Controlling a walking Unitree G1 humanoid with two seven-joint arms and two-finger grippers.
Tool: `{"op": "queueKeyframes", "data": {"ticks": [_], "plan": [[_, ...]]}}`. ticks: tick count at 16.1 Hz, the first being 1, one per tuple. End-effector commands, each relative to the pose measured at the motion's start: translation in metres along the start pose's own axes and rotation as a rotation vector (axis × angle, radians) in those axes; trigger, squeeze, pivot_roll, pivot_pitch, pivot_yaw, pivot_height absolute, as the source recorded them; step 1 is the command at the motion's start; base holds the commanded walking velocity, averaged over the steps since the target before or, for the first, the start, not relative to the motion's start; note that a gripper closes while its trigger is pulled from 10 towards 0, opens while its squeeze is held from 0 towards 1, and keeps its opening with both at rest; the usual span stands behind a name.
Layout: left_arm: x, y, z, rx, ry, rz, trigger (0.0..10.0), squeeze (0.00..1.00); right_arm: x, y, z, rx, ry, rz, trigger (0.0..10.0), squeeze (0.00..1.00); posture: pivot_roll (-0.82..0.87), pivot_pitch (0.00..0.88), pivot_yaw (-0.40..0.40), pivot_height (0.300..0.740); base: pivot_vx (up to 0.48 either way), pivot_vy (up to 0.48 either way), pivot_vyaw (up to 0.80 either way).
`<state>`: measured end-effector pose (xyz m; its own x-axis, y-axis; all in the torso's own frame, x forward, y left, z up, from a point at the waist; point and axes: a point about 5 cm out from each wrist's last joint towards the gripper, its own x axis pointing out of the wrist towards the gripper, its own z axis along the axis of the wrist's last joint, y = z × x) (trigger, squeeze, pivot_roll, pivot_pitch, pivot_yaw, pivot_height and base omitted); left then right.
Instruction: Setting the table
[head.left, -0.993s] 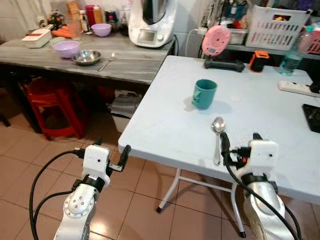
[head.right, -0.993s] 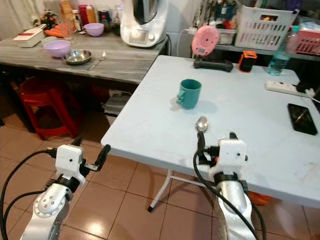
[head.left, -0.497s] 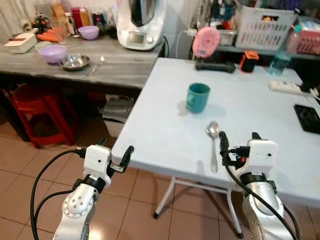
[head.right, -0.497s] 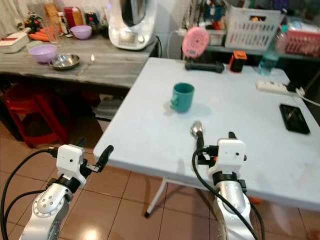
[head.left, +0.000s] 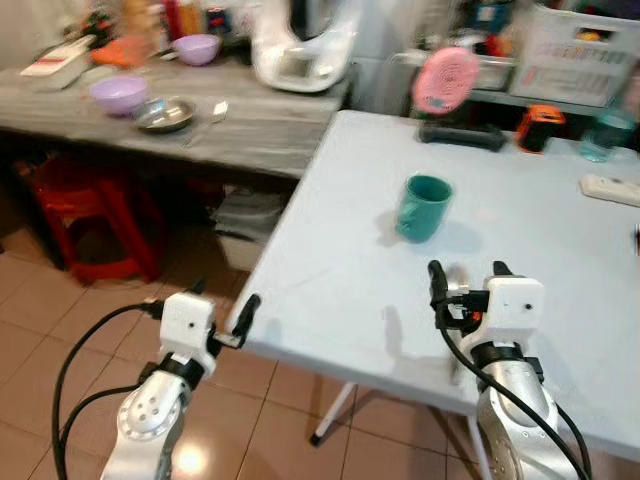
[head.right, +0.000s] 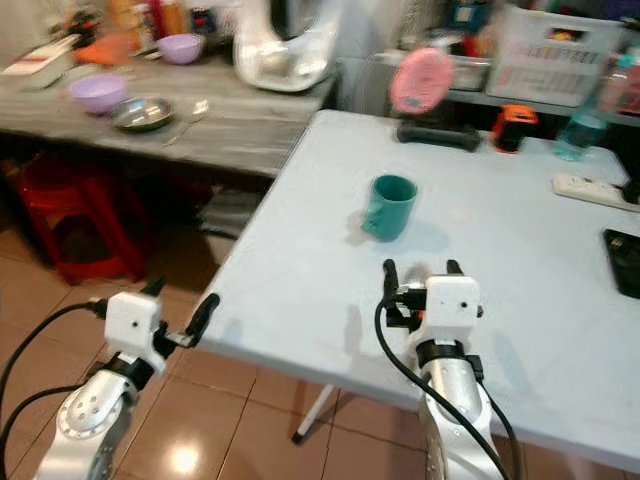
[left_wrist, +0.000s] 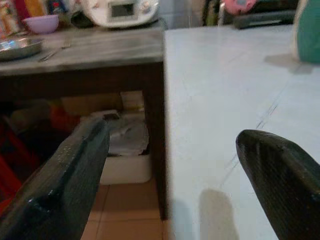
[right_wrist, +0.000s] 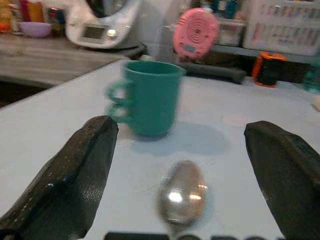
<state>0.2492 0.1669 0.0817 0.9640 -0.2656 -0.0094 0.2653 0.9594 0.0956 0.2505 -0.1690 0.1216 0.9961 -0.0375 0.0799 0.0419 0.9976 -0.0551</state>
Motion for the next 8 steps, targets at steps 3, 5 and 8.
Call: {"op": "queueKeyframes", "data": {"ticks": [3,5,8], "plan": [[-0.0006,-0.0047,0.0016,-0.022,-0.01,-0.026,10.0,0.0,-0.0023,-0.0026,-0.0056,-0.003,0.026,-0.013,10.0,0.0,0.01,0.0,0.004,0.74,0.0,0.0,0.0],[-0.0027,-0.0052,-0.0031,-0.011,0.012,-0.042,10.0,0.0,-0.0033,-0.003,-0.0075,-0.006,0.037,-0.019,10.0,0.0,0.01,0.0,0.006,0.74,0.0,0.0,0.0],[-0.0044,-0.0056,-0.007,-0.017,0.03,-0.088,10.0,0.0,-0.0041,-0.0038,-0.0115,-0.018,0.066,-0.037,10.0,0.0,0.01,0.0,0.003,0.74,0.0,0.0,0.0]]}}
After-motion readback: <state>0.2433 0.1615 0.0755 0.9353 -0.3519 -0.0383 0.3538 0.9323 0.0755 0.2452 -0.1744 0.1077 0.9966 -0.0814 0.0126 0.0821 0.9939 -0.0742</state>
